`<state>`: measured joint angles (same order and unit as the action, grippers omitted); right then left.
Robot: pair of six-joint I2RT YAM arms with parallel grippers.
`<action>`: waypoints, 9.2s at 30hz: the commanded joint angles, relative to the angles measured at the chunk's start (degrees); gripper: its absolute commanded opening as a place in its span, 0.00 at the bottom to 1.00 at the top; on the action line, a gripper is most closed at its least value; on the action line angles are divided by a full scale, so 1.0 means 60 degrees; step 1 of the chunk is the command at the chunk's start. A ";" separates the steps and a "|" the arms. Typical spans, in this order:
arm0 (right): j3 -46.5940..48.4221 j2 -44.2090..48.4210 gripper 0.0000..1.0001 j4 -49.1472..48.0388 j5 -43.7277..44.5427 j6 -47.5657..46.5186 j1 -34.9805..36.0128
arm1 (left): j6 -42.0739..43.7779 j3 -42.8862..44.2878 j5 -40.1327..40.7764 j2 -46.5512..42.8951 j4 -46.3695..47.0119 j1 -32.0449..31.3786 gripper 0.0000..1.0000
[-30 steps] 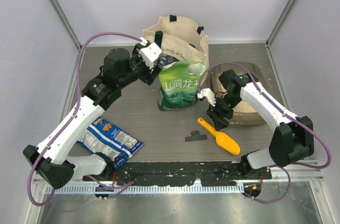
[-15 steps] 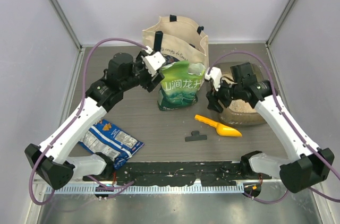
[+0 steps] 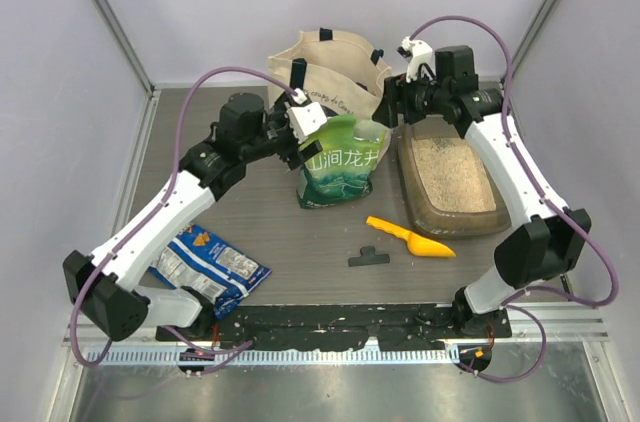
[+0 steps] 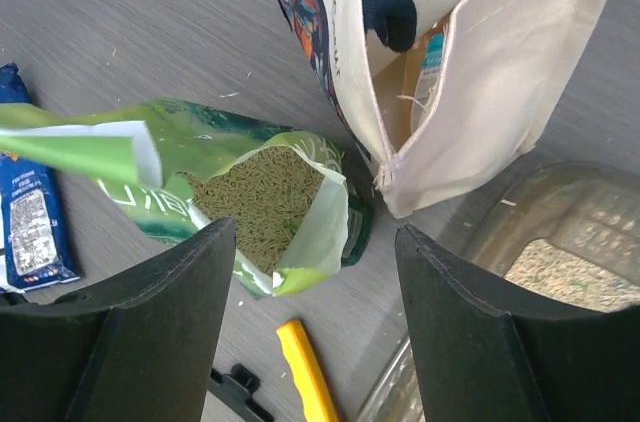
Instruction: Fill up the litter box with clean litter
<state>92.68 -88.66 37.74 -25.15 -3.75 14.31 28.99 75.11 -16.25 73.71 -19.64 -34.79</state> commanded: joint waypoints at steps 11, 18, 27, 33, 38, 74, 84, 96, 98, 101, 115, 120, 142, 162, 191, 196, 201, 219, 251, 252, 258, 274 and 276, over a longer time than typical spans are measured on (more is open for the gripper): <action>0.0343 -0.1277 0.57 0.0828 0.1467 0.1283 0.0413 | -0.0408 0.1207 -0.0426 0.1279 0.0198 0.0129 0.64; 0.0344 -0.1175 0.41 0.1561 0.1233 0.2030 0.0589 | -0.0701 0.1295 -0.1070 0.1293 -0.0622 0.0129 0.36; 0.0987 -0.1292 0.10 0.1942 0.0925 0.2163 0.1043 | -0.1112 0.1529 -0.1496 0.1309 -0.1531 0.0129 0.00; 0.1384 -0.1219 0.01 0.2280 0.0676 0.2105 0.1073 | -0.1009 0.1325 -0.0984 0.0518 -0.0918 0.0129 0.00; 0.0785 -0.0883 0.02 0.2105 0.0442 0.2075 0.1073 | -0.0438 0.1134 -0.0676 0.0268 -0.1077 0.0158 0.00; -0.4446 0.1419 0.72 -0.3722 -0.6224 -0.3053 -0.1623 | -0.3763 0.4533 -0.2006 0.4398 -0.0097 0.3249 0.40; -0.4080 0.0319 0.67 -0.5147 -0.6605 -0.1851 -0.1052 | -0.4114 0.3550 -0.3414 0.5043 0.0621 0.2956 0.29; -0.3202 -0.0340 0.59 -0.3815 -0.6721 -0.2655 -0.0656 | -0.3968 0.3741 -0.3781 0.5834 0.1134 0.2253 0.28; -0.3070 -0.0413 0.57 -0.3435 -0.6766 -0.2832 -0.0626 | -0.3997 0.3727 -0.3795 0.5908 0.1193 0.2151 0.28; -0.2968 -0.0545 0.55 -0.3317 -0.6810 -0.2934 -0.0626 | -0.4070 0.3727 -0.3869 0.6025 0.1339 0.2004 0.28; -0.2937 -0.0999 0.32 -0.2962 -0.6971 -0.3946 -0.0304 | -0.4729 0.3287 -0.3839 0.6274 0.2247 0.1725 0.32; -0.3376 -0.0839 0.25 -0.4222 -0.6840 -0.2761 -0.0260 | -0.5242 0.3316 -0.4001 0.6581 0.2701 0.1681 0.33; -0.4080 -0.0399 0.14 -0.5513 -0.6370 -0.2012 -0.0304 | -0.4993 0.3448 -0.3619 0.7006 0.3449 0.1345 0.27; -0.2955 -0.1335 0.16 -0.4405 -0.6619 -0.3634 -0.0685 | -0.6238 0.3668 -0.4557 0.7329 0.3757 0.0598 0.24; -0.1985 -0.1497 0.50 -0.1398 -0.6151 -0.6055 -0.1240 | -0.6546 0.4019 -0.4352 0.7534 0.3610 0.0919 0.20; -0.2044 -0.1409 0.73 -0.1221 -0.6267 -0.6186 -0.1578 | -0.6575 0.4122 -0.4440 0.7578 0.3537 0.1007 0.20; -0.1840 -0.1819 0.78 -0.1865 -0.7145 -0.5675 -0.1462 | -0.6780 0.4137 -0.4543 0.7636 0.3610 0.0993 0.21; -0.1443 -0.1512 0.80 -0.0459 -0.7147 -0.6553 -0.1534 | -0.6707 0.4195 -0.4381 0.7636 0.3464 0.1008 0.21; -0.2528 -0.1379 0.81 -0.4885 -0.7132 -0.3971 -0.1198 | -0.6883 0.4283 -0.5128 0.7665 0.3053 0.1008 0.21; -0.2281 -0.1453 0.80 -0.4274 -0.7161 -0.4308 -0.1212 | -0.6883 0.4312 -0.5114 0.7666 0.3039 0.1008 0.21; -0.1577 -0.1994 0.81 -0.3125 -0.7483 -0.5381 -0.1198 | -0.6941 0.4356 -0.5289 0.7710 0.2966 0.0993 0.21; -0.1047 -0.2874 0.66 -0.2552 -0.8552 -0.4127 -0.1124 | -0.7542 0.4386 -0.5392 0.7841 0.3097 0.1169 0.20; -0.1311 -0.2801 0.65 -0.3400 -0.8612 -0.3436 -0.1081 | -0.7571 0.4371 -0.5392 0.7827 0.3112 0.1154 0.20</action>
<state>84.84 -106.13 24.75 -74.46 -31.90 7.22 -15.11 99.22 -46.87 120.49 -2.02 -28.14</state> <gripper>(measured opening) 0.657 0.201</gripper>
